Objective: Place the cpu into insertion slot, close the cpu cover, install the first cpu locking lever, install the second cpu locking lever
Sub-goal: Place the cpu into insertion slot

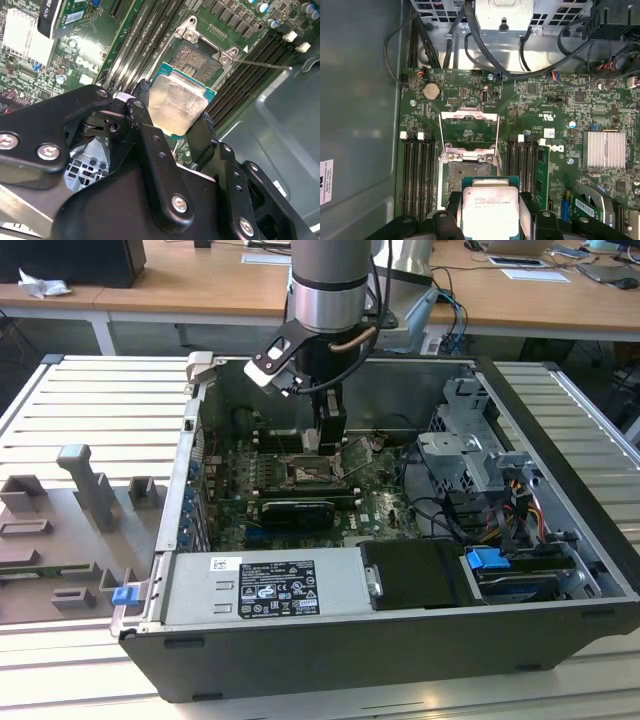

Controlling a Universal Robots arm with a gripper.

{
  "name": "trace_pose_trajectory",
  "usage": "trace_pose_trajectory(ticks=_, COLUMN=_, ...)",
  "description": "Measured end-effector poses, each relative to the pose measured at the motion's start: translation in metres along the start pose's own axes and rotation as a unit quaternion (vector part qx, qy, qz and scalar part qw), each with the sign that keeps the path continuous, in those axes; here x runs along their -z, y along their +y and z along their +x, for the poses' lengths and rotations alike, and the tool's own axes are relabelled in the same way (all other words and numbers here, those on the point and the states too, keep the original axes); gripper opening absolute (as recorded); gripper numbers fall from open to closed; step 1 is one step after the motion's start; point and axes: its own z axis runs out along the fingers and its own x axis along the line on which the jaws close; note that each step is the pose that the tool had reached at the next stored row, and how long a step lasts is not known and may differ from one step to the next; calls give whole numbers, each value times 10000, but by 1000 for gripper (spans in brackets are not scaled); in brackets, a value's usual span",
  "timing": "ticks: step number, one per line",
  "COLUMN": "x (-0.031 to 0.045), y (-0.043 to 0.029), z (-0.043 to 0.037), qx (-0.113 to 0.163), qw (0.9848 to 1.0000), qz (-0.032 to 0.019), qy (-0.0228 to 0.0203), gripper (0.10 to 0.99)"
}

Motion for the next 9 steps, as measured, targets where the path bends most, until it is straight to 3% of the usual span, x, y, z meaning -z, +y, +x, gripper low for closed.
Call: trace_pose_trajectory(ticks=9, x=-50, y=-3, z=-1, qx=-1, qw=10000, qz=20, qy=1, gripper=541)
